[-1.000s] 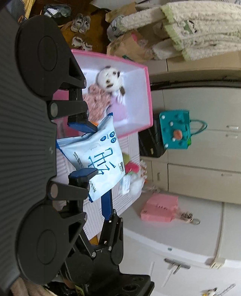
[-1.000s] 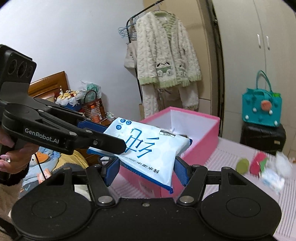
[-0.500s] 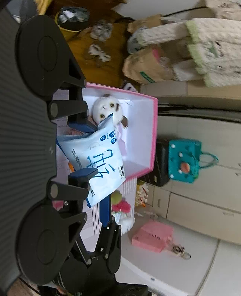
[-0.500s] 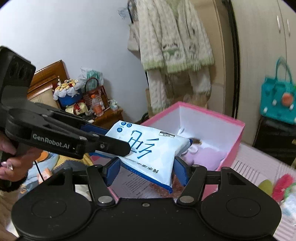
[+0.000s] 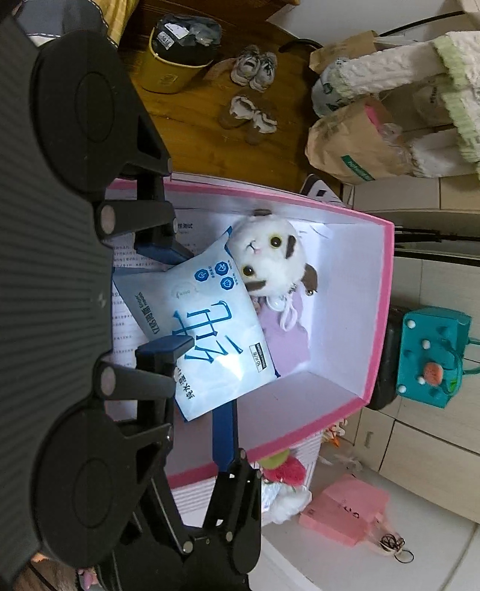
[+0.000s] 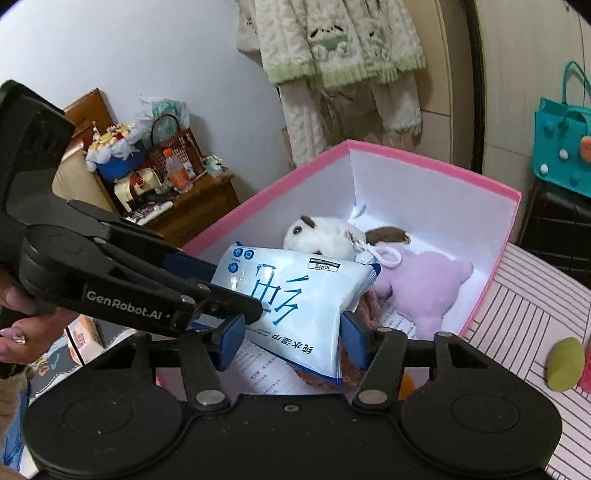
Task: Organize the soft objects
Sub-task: 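Lower the wipes pack into the box, open the left gripper and withdraw, then move both tools back toward the remaining items on the table, then close the left gripper on the green sponge while the right gripper grips the white bath puff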
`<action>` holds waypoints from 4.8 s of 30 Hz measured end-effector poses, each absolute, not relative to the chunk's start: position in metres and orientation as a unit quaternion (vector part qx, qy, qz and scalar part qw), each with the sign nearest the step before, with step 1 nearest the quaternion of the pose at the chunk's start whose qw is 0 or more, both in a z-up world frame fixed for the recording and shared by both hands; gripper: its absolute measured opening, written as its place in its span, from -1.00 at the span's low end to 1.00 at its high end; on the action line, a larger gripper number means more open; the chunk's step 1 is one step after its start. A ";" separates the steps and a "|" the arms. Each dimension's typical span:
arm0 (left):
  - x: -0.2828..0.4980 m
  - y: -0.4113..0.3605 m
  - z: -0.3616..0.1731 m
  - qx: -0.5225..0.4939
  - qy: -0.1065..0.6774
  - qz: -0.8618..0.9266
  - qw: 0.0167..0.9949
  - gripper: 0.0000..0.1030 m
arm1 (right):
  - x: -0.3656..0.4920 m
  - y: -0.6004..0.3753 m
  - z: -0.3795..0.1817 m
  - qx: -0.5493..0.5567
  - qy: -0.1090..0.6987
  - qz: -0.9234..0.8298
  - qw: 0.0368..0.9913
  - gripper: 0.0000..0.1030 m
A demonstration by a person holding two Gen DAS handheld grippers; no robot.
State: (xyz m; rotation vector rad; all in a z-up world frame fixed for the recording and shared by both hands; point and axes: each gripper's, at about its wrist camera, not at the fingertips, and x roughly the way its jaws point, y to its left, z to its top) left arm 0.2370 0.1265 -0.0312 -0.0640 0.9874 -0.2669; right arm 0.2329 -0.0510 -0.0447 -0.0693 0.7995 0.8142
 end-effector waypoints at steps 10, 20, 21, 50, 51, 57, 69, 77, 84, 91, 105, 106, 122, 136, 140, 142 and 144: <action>0.239 0.116 -0.031 0.048 0.455 -0.116 0.882 -0.20 | 0.227 -0.040 -0.048 -0.062 0.396 0.387 0.831 -0.02; 0.218 0.115 -0.011 0.080 0.415 -0.106 0.900 0.00 | 0.207 -0.052 -0.033 -0.078 0.366 0.382 0.845 -0.05; 0.214 0.115 -0.008 0.078 0.415 -0.108 0.900 0.01 | 0.204 -0.055 -0.030 -0.080 0.363 0.381 0.847 -0.05; 0.087 0.073 0.062 0.106 0.428 -0.196 0.876 0.23 | 0.090 -0.133 0.044 -0.085 0.349 0.411 0.838 -0.03; 0.084 0.070 0.061 0.107 0.432 -0.202 0.872 0.23 | 0.086 -0.137 0.044 -0.085 0.351 0.409 0.838 -0.03; 0.063 0.048 0.055 0.121 0.439 -0.235 0.859 0.24 | 0.068 -0.161 0.035 -0.089 0.357 0.385 0.847 -0.02; 0.040 -0.010 0.040 0.179 0.411 -0.293 0.844 0.31 | 0.046 -0.221 0.009 -0.057 0.373 0.331 0.865 -0.01; 0.053 -0.049 0.018 0.185 0.419 -0.335 0.824 0.31 | 0.050 -0.253 -0.009 -0.043 0.372 0.304 0.876 0.03; 0.073 -0.071 0.000 0.173 0.424 -0.341 0.821 0.31 | 0.064 -0.274 -0.031 -0.037 0.381 0.299 0.874 0.03; 0.084 -0.089 -0.009 0.191 0.377 -0.331 0.844 0.31 | 0.078 -0.296 -0.041 -0.049 0.327 0.298 0.895 0.03; 0.136 -0.120 -0.031 0.143 0.269 -0.270 0.913 0.31 | 0.139 -0.327 -0.063 -0.046 0.254 0.273 0.927 0.10; 0.143 -0.123 -0.034 0.143 0.263 -0.262 0.917 0.31 | 0.145 -0.329 -0.065 -0.045 0.251 0.270 0.929 0.12; 0.245 -0.147 -0.083 0.048 0.312 -0.151 0.937 -0.02 | 0.262 -0.346 -0.087 -0.017 0.235 0.216 0.948 0.51; 0.291 -0.145 -0.099 -0.001 0.327 -0.099 0.940 -0.30 | 0.332 -0.343 -0.111 0.009 0.314 0.201 0.928 0.51; 0.300 -0.147 -0.109 0.000 0.344 -0.095 0.934 -0.30 | 0.340 -0.340 -0.119 0.010 0.333 0.195 0.922 0.51; 0.303 -0.148 -0.111 -0.003 0.346 -0.097 0.933 -0.30 | 0.344 -0.340 -0.123 0.014 0.343 0.192 0.919 0.50; 0.303 -0.148 -0.110 -0.005 0.344 -0.094 0.934 -0.30 | 0.348 -0.340 -0.127 0.020 0.355 0.194 0.914 0.45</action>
